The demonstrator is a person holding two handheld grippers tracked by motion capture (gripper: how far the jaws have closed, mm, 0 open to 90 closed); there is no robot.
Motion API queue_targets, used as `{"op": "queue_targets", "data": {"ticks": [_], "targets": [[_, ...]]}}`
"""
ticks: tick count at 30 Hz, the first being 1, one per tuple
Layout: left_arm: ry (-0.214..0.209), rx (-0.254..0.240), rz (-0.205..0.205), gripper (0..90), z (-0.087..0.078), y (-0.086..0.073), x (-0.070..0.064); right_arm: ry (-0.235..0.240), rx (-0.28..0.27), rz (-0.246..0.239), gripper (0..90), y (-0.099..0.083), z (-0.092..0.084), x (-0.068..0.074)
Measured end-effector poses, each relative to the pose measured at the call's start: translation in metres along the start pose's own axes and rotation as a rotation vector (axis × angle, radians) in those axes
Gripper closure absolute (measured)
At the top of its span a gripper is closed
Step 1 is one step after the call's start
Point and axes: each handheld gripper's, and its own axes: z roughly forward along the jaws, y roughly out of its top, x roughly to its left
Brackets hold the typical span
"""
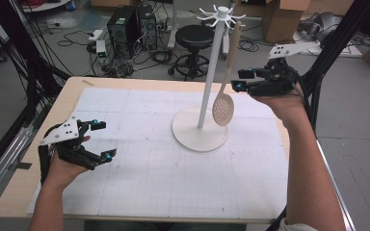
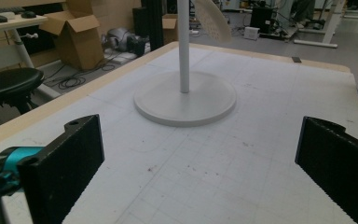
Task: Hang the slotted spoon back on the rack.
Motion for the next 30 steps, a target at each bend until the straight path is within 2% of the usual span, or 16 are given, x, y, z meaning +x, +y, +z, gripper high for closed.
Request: {"op": "queue_targets", "data": {"ticks": [6, 14, 30], "targets": [[-0.002, 0.005, -0.010, 1.7, 0.000, -0.002, 0.001, 0.019, -0.028, -0.019, 43.8, -0.012, -0.003, 0.009], [-0.006, 0.005, -0.015, 1.7, 0.001, -0.002, 0.001, 0.002, -0.088, -0.043, 40.3, -0.030, -0.008, 0.022], [-0.013, 0.013, -0.032, 1.7, 0.003, -0.007, 0.003, -0.016, -0.141, -0.005, 33.2, -0.085, -0.003, 0.040]]}}
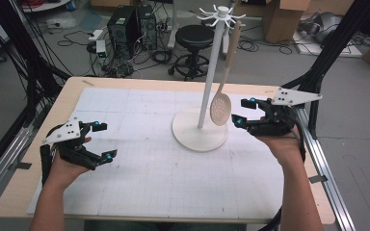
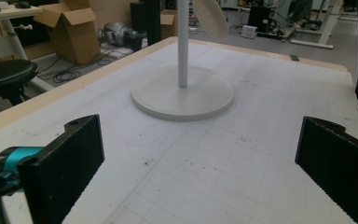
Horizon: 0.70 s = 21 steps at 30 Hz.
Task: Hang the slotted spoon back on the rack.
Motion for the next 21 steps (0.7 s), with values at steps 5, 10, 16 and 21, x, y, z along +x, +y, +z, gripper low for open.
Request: {"op": "queue_targets", "data": {"ticks": [5, 10, 16, 21], "targets": [[-0.002, 0.001, 0.000, 1.7, 0.000, 0.000, 0.000, -0.012, -0.018, -0.004, 32.2, -0.016, 0.000, 0.005], [-0.002, 0.006, 0.000, 1.7, 0.001, -0.001, 0.000, -0.009, -0.025, -0.004, 31.1, -0.026, 0.000, 0.012], [-0.004, 0.013, -0.001, 1.7, 0.002, -0.003, 0.001, -0.002, -0.048, 0.013, 29.0, -0.041, 0.001, 0.018], [-0.008, 0.021, -0.006, 1.7, 0.005, -0.004, 0.001, 0.009, -0.028, 0.022, 26.7, -0.054, 0.004, 0.020]]}}
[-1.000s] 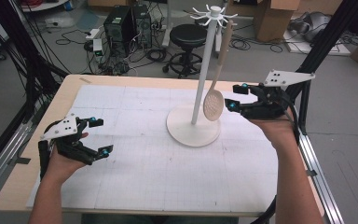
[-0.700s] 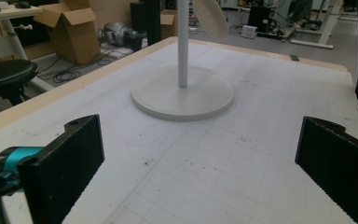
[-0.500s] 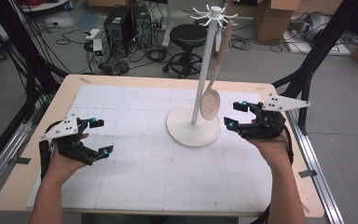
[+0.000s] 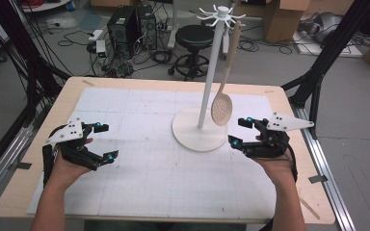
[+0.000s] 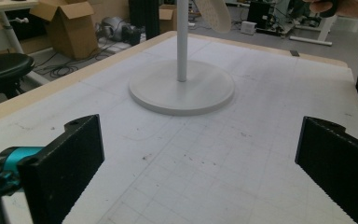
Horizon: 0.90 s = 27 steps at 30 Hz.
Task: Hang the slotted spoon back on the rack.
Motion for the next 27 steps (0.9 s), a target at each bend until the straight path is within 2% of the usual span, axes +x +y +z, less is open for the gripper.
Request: {"op": "queue_targets", "data": {"ticks": [3, 9, 15, 20, 27], "targets": [[-0.001, -0.005, -0.004, 1.7, 0.001, 0.000, 0.000, 0.005, -0.015, 0.011, 25.8, -0.007, 0.001, -0.001], [-0.009, -0.020, -0.012, 1.7, 0.001, 0.000, 0.002, 0.005, 0.009, 0.026, 20.3, -0.017, 0.006, -0.001], [-0.010, -0.010, -0.016, 1.7, 0.004, -0.002, 0.003, 0.001, 0.009, 0.045, 17.3, -0.029, 0.007, -0.007], [-0.012, -0.008, -0.014, 1.7, 0.005, -0.002, 0.003, -0.014, 0.010, 0.053, 16.3, -0.034, 0.010, -0.010], [-0.017, -0.002, -0.013, 1.7, 0.006, -0.002, 0.003, -0.016, 0.009, 0.050, 16.3, -0.033, 0.011, -0.007]]}}
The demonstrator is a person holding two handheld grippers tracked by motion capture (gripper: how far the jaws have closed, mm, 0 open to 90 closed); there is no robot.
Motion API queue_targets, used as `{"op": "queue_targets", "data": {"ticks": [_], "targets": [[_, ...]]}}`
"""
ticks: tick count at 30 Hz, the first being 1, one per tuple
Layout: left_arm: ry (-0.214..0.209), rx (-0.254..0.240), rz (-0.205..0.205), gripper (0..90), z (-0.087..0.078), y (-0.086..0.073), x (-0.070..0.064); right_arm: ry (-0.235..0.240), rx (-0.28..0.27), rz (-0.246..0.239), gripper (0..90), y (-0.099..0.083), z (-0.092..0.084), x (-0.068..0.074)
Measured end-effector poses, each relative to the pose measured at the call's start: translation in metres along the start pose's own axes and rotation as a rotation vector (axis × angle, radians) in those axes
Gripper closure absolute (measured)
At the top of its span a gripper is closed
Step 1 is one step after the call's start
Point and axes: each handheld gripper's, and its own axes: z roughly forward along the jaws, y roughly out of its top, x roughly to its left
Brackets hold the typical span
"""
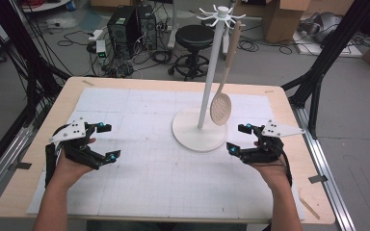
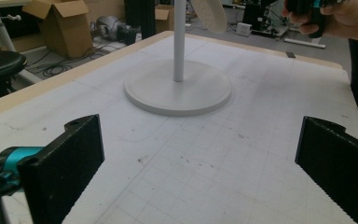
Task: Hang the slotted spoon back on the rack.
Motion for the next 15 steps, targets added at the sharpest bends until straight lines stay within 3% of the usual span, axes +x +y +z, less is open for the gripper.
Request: {"op": "queue_targets", "data": {"ticks": [15], "targets": [[0.003, 0.005, -0.002, 1.7, 0.0008, -0.0002, -0.0001, 0.000, -0.002, 0.007, 16.4, 0.0000, -0.0013, -0.0018]]}}
